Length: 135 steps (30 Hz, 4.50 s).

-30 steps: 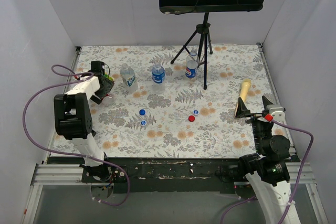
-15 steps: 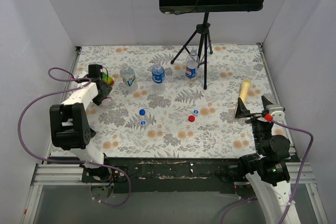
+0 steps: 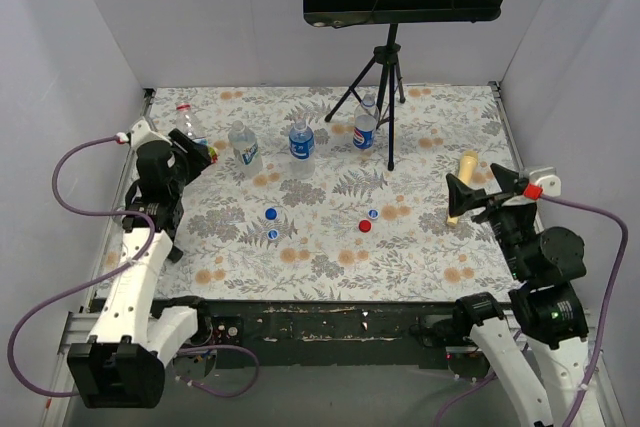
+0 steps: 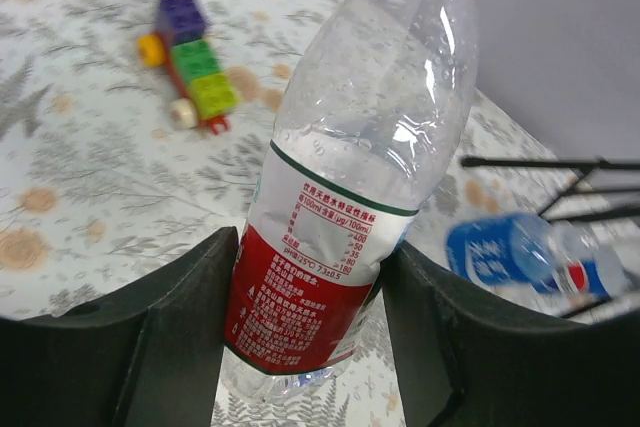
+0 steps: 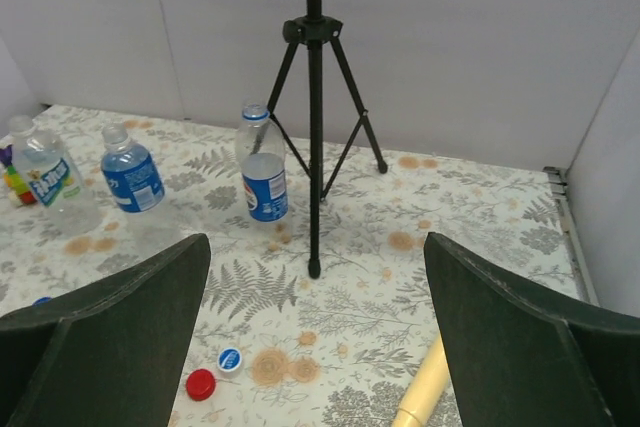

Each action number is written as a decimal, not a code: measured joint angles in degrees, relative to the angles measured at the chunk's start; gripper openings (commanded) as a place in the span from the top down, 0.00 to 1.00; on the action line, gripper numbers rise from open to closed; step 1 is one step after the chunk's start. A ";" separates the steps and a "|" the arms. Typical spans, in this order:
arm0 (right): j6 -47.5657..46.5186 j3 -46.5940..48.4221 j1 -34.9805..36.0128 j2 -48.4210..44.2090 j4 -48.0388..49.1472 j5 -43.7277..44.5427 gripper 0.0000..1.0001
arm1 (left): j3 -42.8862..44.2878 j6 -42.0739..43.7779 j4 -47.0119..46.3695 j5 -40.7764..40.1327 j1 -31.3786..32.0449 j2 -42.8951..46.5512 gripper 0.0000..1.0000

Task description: Screw on the bottle caps

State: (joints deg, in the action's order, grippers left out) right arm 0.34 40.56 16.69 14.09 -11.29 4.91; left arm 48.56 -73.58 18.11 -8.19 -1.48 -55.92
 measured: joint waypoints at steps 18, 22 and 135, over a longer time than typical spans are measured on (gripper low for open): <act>2.91 25.88 0.11 35.30 -24.17 -27.85 0.04 | -17.75 24.28 -20.35 18.62 32.20 32.72 0.60; 2.27 30.53 0.20 40.13 -26.08 -32.79 0.04 | -17.51 28.89 -22.23 24.83 35.50 28.24 0.59; 7.43 43.28 25.81 53.55 -24.63 -16.52 0.02 | -13.38 43.45 -28.55 27.82 38.95 3.30 0.57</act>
State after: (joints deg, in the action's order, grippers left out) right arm 7.77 83.83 42.50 67.64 -35.92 -11.62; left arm 35.18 -30.13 -10.44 19.64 37.47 -52.62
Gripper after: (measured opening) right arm 0.974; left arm 0.574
